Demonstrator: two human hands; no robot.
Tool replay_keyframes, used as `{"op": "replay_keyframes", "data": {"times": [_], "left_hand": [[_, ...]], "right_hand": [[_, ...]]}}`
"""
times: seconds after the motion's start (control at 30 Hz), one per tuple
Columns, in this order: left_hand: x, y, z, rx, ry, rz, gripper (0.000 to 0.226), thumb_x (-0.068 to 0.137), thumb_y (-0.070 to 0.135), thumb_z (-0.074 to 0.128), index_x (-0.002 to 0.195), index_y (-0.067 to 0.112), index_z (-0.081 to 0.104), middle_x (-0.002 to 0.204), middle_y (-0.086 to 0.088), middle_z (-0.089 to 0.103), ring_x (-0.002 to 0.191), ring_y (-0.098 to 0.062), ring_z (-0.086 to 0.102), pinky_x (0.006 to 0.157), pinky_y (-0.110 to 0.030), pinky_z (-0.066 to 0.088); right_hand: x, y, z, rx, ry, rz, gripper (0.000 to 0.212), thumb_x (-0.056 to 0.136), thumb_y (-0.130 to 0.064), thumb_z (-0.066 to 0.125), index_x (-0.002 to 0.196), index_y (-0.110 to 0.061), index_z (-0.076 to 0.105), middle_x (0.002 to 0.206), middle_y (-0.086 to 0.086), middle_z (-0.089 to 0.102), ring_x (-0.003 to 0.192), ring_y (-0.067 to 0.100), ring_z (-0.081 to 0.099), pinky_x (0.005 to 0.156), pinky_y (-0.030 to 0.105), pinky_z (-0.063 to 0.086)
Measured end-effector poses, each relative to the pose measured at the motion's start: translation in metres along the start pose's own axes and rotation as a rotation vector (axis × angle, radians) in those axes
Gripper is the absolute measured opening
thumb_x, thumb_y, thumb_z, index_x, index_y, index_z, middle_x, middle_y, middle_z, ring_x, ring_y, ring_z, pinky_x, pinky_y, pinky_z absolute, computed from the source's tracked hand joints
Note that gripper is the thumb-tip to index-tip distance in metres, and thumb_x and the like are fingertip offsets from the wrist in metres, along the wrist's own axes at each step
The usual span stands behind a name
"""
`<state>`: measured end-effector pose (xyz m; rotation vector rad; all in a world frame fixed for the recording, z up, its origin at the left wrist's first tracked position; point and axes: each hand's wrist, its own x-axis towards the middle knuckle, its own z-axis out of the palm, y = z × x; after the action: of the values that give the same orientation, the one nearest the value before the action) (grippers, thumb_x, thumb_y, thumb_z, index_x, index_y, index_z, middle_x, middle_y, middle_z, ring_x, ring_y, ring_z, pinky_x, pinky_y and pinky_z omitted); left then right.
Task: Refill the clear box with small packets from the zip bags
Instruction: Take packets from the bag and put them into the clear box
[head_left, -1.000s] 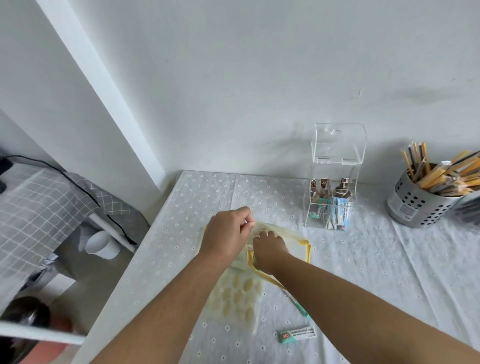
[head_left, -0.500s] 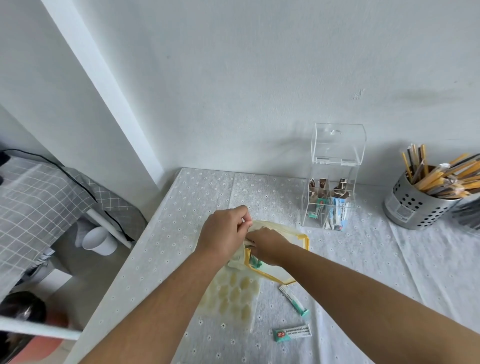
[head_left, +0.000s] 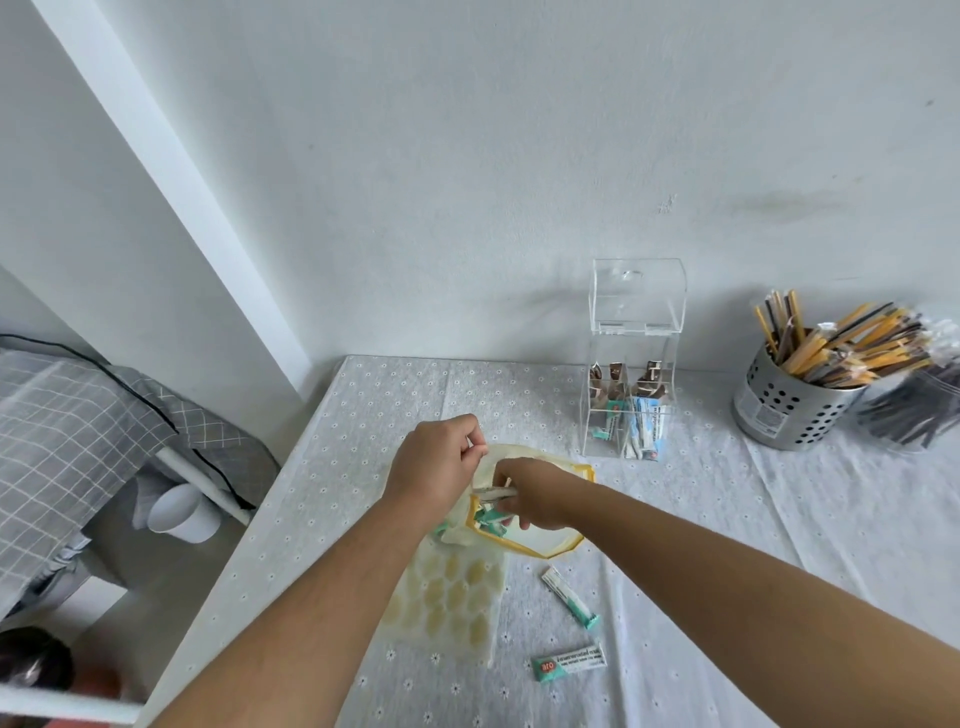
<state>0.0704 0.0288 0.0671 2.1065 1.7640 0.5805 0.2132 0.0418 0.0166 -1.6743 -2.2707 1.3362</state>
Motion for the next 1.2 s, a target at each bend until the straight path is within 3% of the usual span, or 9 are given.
{"op": "replay_keyframes", "data": {"times": [0.23,0.37,0.5,0.7,0.77,0.83,1.03,1.13,1.2], "left_hand": [[0.009,0.005,-0.001,0.032,-0.025,-0.052,0.007,0.086,0.018,0.061,0.080,0.015,0.064,0.056,0.007,0.051,0.063,-0.021,0.057,0.059,-0.030,0.047],[0.012,0.007,-0.001,0.025,-0.040,-0.067,0.008,0.085,0.015,0.059,0.079,0.015,0.063,0.060,0.004,0.055,0.067,-0.023,0.060,0.063,-0.032,0.050],[0.013,0.007,0.001,0.019,-0.034,-0.058,0.008,0.085,0.013,0.059,0.078,0.016,0.063,0.059,0.007,0.053,0.065,-0.020,0.057,0.063,-0.032,0.050],[0.012,0.003,0.003,0.008,-0.020,-0.046,0.008,0.085,0.015,0.060,0.077,0.017,0.063,0.054,0.009,0.049,0.061,-0.020,0.053,0.059,-0.029,0.046],[0.011,0.003,0.003,0.005,-0.018,-0.042,0.008,0.085,0.015,0.060,0.078,0.017,0.063,0.054,0.009,0.049,0.060,-0.019,0.053,0.057,-0.027,0.043],[0.011,0.002,0.004,0.011,-0.021,-0.043,0.008,0.086,0.016,0.060,0.078,0.017,0.063,0.055,0.009,0.050,0.059,-0.019,0.054,0.056,-0.026,0.043],[0.014,0.001,0.005,0.008,-0.025,-0.051,0.009,0.086,0.018,0.060,0.077,0.019,0.062,0.053,0.009,0.051,0.056,-0.015,0.053,0.056,-0.026,0.044],[0.014,0.001,0.005,0.004,-0.023,-0.056,0.010,0.086,0.018,0.061,0.076,0.019,0.061,0.051,0.008,0.050,0.054,-0.015,0.051,0.055,-0.025,0.042],[0.014,0.001,0.006,-0.003,-0.023,-0.058,0.010,0.086,0.017,0.061,0.076,0.018,0.062,0.051,0.008,0.050,0.053,-0.015,0.050,0.054,-0.025,0.041]], "right_hand": [[-0.050,-0.011,-0.065,-0.110,-0.061,-0.065,0.009,0.089,-0.014,0.061,0.092,-0.008,0.066,0.071,0.002,0.068,0.059,0.013,0.065,0.064,0.023,0.053],[-0.070,0.006,-0.121,0.017,0.056,-0.013,0.006,0.088,-0.015,0.063,0.083,-0.019,0.065,0.058,-0.005,0.068,0.049,0.007,0.060,0.054,0.015,0.045],[-0.061,0.033,-0.153,0.055,0.181,0.077,0.005,0.089,-0.010,0.063,0.092,-0.013,0.061,0.069,0.005,0.069,0.048,0.006,0.064,0.050,0.015,0.049],[-0.022,0.058,-0.154,-0.236,0.375,0.236,0.018,0.091,-0.004,0.057,0.105,0.001,0.065,0.088,0.014,0.066,0.067,0.020,0.063,0.056,0.024,0.051],[-0.012,0.059,-0.151,-0.377,0.384,0.254,0.021,0.091,-0.007,0.055,0.107,-0.002,0.067,0.100,0.012,0.068,0.088,0.024,0.066,0.070,0.029,0.053],[-0.003,0.061,-0.149,-0.454,0.395,0.260,0.022,0.091,-0.009,0.053,0.106,-0.004,0.068,0.109,0.012,0.068,0.096,0.024,0.062,0.070,0.026,0.049],[0.017,0.062,-0.145,-0.572,0.289,0.271,0.012,0.086,-0.008,0.056,0.083,-0.003,0.066,0.079,0.005,0.059,0.078,0.019,0.062,0.068,0.025,0.048],[0.019,0.062,-0.144,-0.591,0.252,0.228,0.030,0.084,-0.025,0.067,0.103,-0.002,0.068,0.103,0.008,0.068,0.104,0.025,0.063,0.089,0.031,0.051],[0.018,0.060,-0.145,-0.575,0.275,0.194,0.028,0.086,-0.022,0.064,0.107,-0.004,0.068,0.114,0.008,0.067,0.109,0.025,0.061,0.095,0.033,0.050]]}}
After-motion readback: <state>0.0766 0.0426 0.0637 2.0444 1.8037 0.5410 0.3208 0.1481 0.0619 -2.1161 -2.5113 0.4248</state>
